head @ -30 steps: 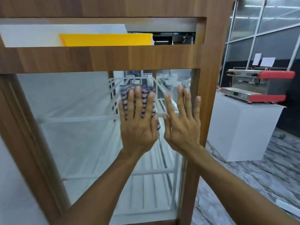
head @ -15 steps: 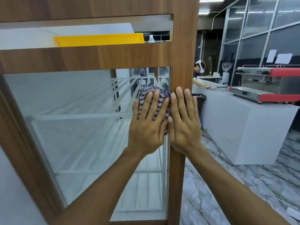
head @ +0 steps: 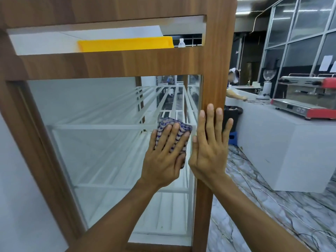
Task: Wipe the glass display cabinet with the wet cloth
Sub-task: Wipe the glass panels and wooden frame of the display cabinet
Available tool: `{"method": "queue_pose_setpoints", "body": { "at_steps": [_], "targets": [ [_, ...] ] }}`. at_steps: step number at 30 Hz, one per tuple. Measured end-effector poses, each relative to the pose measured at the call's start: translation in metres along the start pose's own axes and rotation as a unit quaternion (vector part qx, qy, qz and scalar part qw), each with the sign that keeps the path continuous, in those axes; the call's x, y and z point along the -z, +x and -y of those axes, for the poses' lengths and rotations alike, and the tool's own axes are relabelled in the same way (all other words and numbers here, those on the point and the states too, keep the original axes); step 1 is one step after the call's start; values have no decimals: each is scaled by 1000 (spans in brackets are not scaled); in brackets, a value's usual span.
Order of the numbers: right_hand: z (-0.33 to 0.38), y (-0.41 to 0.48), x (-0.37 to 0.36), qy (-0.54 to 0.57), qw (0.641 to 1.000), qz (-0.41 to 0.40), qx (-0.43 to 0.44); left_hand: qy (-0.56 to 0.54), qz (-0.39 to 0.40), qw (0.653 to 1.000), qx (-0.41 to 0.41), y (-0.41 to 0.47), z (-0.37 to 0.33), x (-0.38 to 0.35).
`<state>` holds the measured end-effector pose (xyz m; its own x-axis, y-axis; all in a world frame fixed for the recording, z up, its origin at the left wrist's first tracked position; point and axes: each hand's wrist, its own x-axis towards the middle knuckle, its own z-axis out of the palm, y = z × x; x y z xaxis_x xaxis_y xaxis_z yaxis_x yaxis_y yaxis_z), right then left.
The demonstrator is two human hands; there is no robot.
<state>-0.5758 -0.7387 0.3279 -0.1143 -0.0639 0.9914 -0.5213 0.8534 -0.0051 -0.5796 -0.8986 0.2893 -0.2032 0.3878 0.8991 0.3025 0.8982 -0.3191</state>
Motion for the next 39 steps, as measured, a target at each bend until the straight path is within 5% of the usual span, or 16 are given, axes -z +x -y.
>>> {"method": "queue_pose_setpoints", "body": {
  "at_steps": [7, 21, 29, 35, 39],
  "targets": [
    [80, -2, -47, -13, 997, 74, 14, -1, -16, 998, 66, -13, 71, 23],
    [234, -10, -140, -27, 992, 92, 79, 41, -22, 982, 183, -110, 237, 73],
    [220, -18, -138, -9, 993, 77, 87, 18, -34, 969, 243, -135, 214, 62],
    [175, -34, -124, -52, 995, 24, 80, -11, -45, 995, 85, -98, 163, 38],
    [132, -46, -105, -83, 995, 2, 54, 20, -53, 995, 85, -140, 179, 38]
  ]
}}
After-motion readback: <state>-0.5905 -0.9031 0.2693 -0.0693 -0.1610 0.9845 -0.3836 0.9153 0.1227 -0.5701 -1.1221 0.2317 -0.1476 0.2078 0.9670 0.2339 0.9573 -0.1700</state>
